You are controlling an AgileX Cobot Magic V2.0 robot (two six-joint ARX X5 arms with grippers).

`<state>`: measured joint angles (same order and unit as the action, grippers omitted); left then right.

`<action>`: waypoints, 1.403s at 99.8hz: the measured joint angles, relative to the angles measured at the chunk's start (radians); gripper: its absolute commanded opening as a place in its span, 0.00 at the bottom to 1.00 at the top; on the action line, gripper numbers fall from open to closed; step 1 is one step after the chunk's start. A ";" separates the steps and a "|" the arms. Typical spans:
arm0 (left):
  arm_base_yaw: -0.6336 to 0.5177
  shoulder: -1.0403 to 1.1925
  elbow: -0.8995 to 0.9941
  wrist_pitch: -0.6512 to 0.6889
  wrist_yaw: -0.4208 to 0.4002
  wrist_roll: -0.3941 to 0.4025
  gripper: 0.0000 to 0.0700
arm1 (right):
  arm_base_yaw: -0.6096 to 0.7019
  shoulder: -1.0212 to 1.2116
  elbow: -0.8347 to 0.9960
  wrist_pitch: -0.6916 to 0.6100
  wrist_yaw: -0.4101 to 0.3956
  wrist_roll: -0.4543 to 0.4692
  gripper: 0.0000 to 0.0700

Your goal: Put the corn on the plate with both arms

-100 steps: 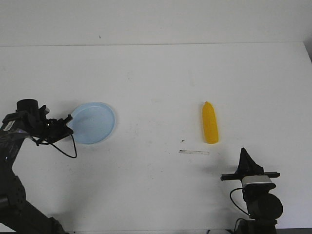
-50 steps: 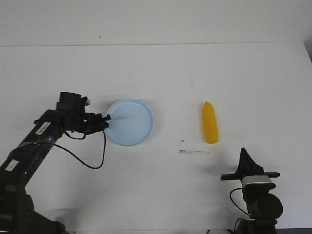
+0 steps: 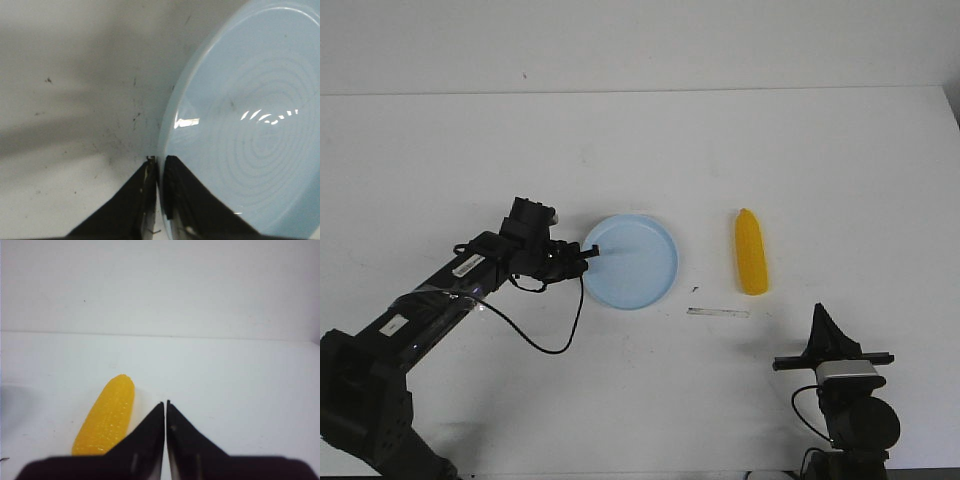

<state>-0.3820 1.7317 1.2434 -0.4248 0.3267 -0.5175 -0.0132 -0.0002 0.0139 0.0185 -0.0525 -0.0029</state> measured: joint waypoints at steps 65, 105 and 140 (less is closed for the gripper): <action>-0.005 -0.002 -0.001 -0.013 -0.044 -0.016 0.42 | 0.000 0.000 0.000 0.000 0.000 0.000 0.01; 0.029 -0.251 -0.001 0.121 -0.177 0.193 0.11 | 0.000 0.000 0.000 0.000 0.000 0.000 0.01; 0.114 -0.480 -0.099 0.304 -0.206 0.517 0.10 | 0.000 0.000 0.000 0.000 0.000 0.000 0.01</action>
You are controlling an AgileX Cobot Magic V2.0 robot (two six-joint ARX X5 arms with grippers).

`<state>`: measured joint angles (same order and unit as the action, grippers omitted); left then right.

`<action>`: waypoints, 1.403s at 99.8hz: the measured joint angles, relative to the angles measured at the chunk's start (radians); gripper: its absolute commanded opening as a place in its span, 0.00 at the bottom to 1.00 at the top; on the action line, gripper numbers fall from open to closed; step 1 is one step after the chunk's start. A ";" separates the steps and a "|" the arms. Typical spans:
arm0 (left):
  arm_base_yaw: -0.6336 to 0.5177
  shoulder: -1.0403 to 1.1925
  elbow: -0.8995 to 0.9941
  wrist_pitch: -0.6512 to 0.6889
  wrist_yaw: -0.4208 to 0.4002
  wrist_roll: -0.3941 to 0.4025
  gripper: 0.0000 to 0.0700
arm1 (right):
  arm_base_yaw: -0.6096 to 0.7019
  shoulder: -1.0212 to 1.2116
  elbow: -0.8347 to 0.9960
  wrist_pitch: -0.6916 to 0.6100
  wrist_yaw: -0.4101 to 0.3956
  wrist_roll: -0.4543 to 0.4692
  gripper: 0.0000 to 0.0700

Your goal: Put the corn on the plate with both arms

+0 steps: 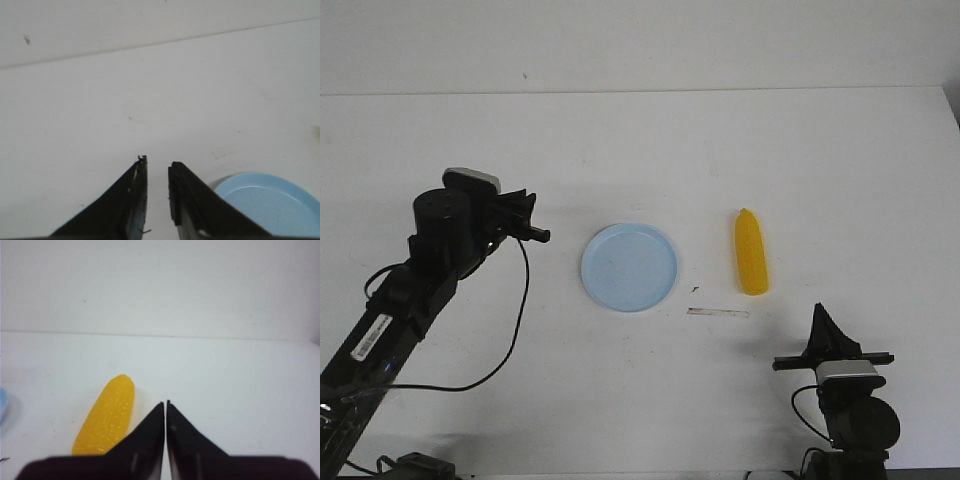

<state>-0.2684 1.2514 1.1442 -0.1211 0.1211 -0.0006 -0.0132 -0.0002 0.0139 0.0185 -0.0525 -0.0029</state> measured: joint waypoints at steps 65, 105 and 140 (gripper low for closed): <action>0.272 -0.667 -0.686 0.307 0.000 0.084 0.00 | 0.000 0.000 0.000 0.000 0.000 0.000 0.01; 0.294 -0.936 -0.751 0.184 -0.011 0.007 0.00 | 0.000 0.000 0.000 0.000 0.000 0.000 0.01; 0.294 -1.011 -0.751 0.184 -0.011 0.005 0.00 | 0.000 0.000 0.000 0.000 0.000 0.000 0.01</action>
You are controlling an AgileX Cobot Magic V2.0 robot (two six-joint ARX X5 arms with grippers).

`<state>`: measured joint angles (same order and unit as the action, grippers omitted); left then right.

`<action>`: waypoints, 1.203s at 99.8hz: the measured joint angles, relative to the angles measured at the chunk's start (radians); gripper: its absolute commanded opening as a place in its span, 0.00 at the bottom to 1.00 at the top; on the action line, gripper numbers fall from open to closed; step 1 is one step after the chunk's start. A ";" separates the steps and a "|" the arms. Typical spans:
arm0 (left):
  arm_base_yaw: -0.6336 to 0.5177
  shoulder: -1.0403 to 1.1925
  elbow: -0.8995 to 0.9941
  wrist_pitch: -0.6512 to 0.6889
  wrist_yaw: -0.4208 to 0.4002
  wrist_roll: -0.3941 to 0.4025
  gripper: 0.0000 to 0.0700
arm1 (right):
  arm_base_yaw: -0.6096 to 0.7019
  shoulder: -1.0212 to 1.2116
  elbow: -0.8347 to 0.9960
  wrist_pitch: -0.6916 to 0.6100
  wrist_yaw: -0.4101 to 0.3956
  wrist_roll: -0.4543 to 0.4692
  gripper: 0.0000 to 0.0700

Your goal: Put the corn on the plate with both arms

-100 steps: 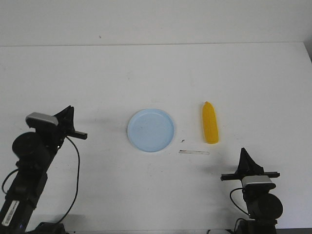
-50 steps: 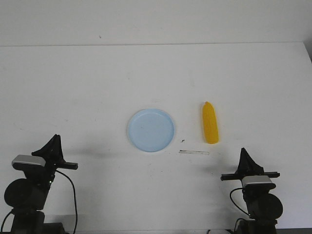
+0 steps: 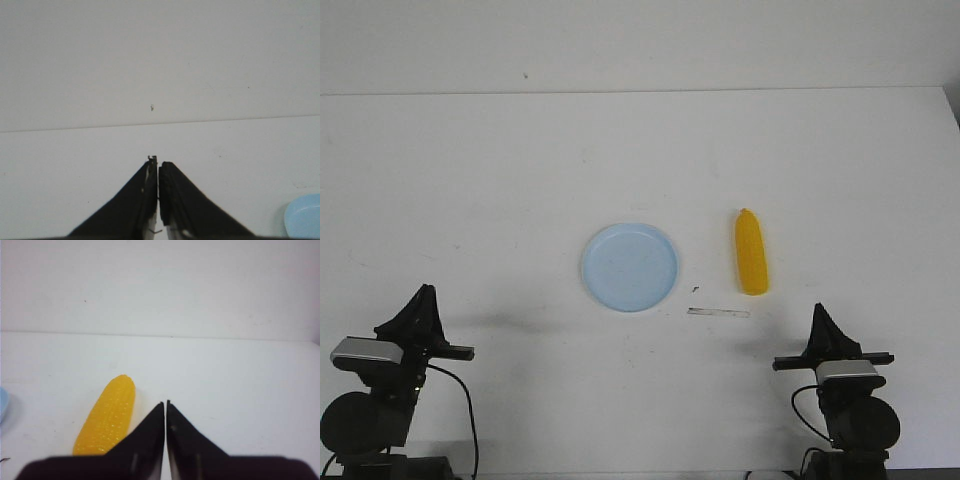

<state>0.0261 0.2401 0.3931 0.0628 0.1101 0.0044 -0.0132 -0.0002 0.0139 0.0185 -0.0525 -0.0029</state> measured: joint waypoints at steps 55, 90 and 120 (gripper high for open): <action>0.000 -0.005 0.000 0.000 0.000 0.000 0.00 | 0.000 0.000 0.000 0.000 0.000 0.000 0.01; 0.000 -0.005 0.000 0.000 0.000 0.000 0.00 | 0.000 0.000 0.000 0.034 0.000 0.003 0.01; 0.000 -0.005 0.000 0.000 0.000 0.000 0.00 | 0.000 0.022 0.033 0.083 -0.008 0.048 0.01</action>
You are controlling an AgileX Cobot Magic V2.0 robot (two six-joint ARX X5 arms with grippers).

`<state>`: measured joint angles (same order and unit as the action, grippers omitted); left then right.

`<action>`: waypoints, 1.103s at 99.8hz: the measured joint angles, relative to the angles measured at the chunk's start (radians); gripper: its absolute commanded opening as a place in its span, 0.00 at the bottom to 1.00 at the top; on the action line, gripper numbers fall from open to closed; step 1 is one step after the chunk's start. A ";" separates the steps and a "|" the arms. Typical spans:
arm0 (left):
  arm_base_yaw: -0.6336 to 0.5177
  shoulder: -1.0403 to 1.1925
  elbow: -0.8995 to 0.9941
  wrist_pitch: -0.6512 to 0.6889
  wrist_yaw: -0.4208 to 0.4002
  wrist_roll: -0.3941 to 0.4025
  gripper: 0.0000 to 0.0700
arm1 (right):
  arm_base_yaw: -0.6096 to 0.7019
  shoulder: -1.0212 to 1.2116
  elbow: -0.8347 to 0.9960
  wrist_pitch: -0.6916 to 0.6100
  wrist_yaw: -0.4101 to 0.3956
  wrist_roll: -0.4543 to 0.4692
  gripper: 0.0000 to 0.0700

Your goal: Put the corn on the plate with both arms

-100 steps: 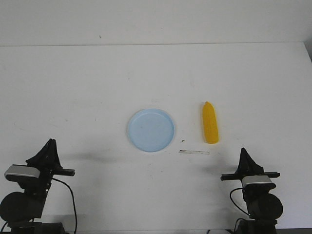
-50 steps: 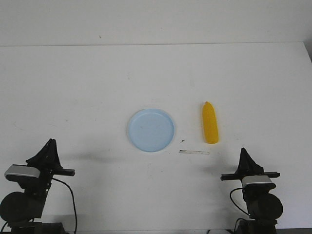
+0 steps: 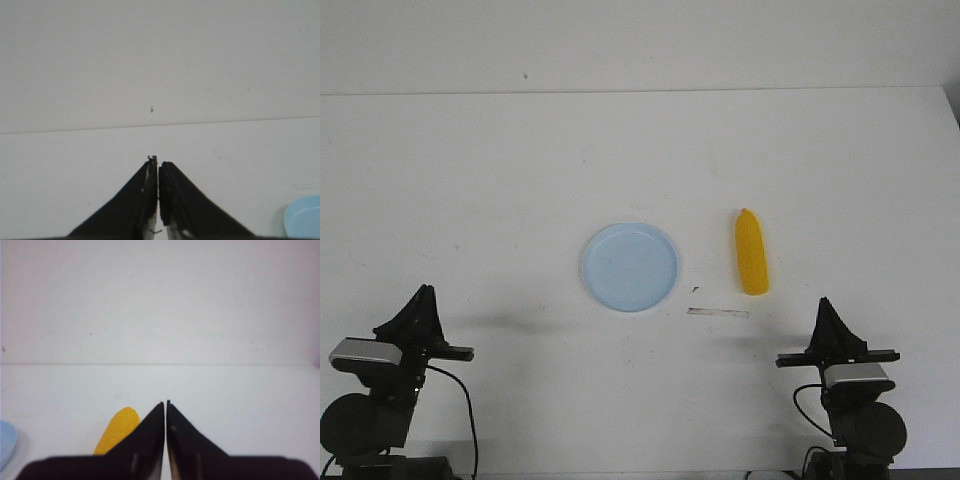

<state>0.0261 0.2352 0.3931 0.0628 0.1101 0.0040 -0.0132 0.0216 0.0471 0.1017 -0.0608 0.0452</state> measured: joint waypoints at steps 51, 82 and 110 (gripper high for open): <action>0.000 0.000 0.000 0.000 0.000 0.000 0.00 | 0.095 0.482 0.225 0.066 -0.013 0.013 0.01; 0.000 0.000 0.000 0.000 0.000 0.000 0.00 | 0.208 0.879 0.471 -0.041 -0.012 0.034 0.01; 0.000 0.000 0.000 0.000 0.000 0.000 0.00 | 0.243 1.255 0.907 -0.458 0.038 0.153 0.01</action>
<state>0.0261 0.2352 0.3931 0.0624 0.1101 0.0040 0.2298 1.2766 0.9539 -0.3565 -0.0231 0.1986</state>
